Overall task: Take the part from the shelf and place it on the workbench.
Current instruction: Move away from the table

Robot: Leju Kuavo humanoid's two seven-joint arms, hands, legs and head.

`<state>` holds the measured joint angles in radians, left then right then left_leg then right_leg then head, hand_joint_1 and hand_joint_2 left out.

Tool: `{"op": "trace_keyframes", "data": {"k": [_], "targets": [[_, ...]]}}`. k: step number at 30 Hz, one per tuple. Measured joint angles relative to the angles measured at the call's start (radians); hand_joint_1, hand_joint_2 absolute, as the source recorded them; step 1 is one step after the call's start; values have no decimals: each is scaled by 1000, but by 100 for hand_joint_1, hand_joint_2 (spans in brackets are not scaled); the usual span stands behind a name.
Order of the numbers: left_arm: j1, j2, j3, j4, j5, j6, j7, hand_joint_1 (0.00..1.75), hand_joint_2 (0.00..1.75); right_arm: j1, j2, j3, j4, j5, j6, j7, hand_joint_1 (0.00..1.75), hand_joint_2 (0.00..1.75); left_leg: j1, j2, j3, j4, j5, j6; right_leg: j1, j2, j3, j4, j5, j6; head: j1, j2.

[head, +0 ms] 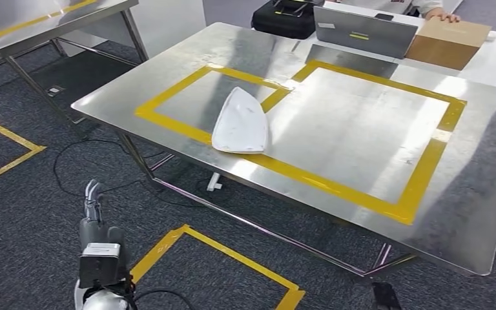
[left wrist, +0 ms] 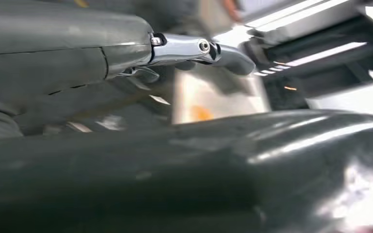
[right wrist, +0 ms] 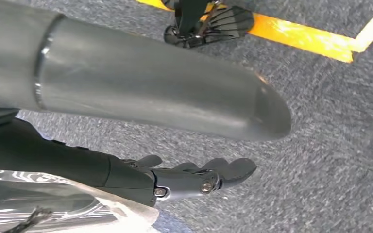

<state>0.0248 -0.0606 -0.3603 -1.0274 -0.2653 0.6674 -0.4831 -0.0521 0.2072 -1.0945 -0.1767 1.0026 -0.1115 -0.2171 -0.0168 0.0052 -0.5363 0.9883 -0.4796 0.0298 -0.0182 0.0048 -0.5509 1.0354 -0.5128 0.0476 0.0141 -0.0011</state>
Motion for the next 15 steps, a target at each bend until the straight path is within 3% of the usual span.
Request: {"op": "trace_keyframes", "data": {"k": [3, 5, 7, 9, 10, 11, 12, 13, 15], "targets": [[-4, -11, 64, 180, 77, 3, -59, 0, 0, 3, 0, -2, 0, 2, -11, 3, 0, 0, -4, -6, -15, 14, 2, -11, 2, 1, 10, -21, -1, -19, 0, 0], [-12, -17, 117, 316, 122, -8, -107, 0, 0, 5, 0, -6, -1, 3, -14, 3, 0, 0, -1, -9, -24, 35, -15, -21, -1, -5, 8, -22, 3, -31, -2, 0], [-21, -21, 162, 421, 143, -19, -115, 0, 0, 5, 0, -8, -1, 6, -15, 4, 0, 0, 4, -9, -63, 125, -72, -33, -2, -13, 6, -23, 6, -39, -7, 0], [-33, -26, 194, 505, 158, -39, -78, 0, 0, 6, 0, -9, -1, 9, -16, 4, 0, 0, 9, -9, -122, 259, -132, -42, 0, -27, 3, -23, 5, -42, -10, 0], [-36, -28, 208, 545, 167, -55, -48, 0, 0, 6, 0, -9, -1, 11, -17, 6, 0, 0, 11, -8, -138, 298, -141, -44, 0, -36, 3, -23, 5, -42, -10, 0], [-37, -29, 222, 583, 177, -74, -13, 0, 0, 5, 0, -10, -1, 12, -20, 7, 0, 0, 13, -8, -138, 300, -130, -43, 1, -43, 3, -23, 5, -43, -10, 0], [-36, -29, 235, 617, 185, -93, 26, 0, 0, 4, 0, -10, -1, 13, -22, 9, 0, 0, 13, -4, -118, 260, -100, -41, 2, -51, 4, -23, 4, -43, -10, 0], [-36, -29, 249, 649, 192, -113, 70, 0, 0, 4, 0, -10, -1, 14, -25, 11, 0, 0, 13, 7, -85, 193, -61, -37, 2, -59, 6, -23, 3, -43, -10, 0], [-36, -30, 271, 704, 202, -149, 165, 0, 0, 3, 1, -10, -1, 20, -29, 16, 0, 0, 2, 54, -27, 66, -12, -26, 6, -75, 7, -22, 1, -41, -10, 0]]}}
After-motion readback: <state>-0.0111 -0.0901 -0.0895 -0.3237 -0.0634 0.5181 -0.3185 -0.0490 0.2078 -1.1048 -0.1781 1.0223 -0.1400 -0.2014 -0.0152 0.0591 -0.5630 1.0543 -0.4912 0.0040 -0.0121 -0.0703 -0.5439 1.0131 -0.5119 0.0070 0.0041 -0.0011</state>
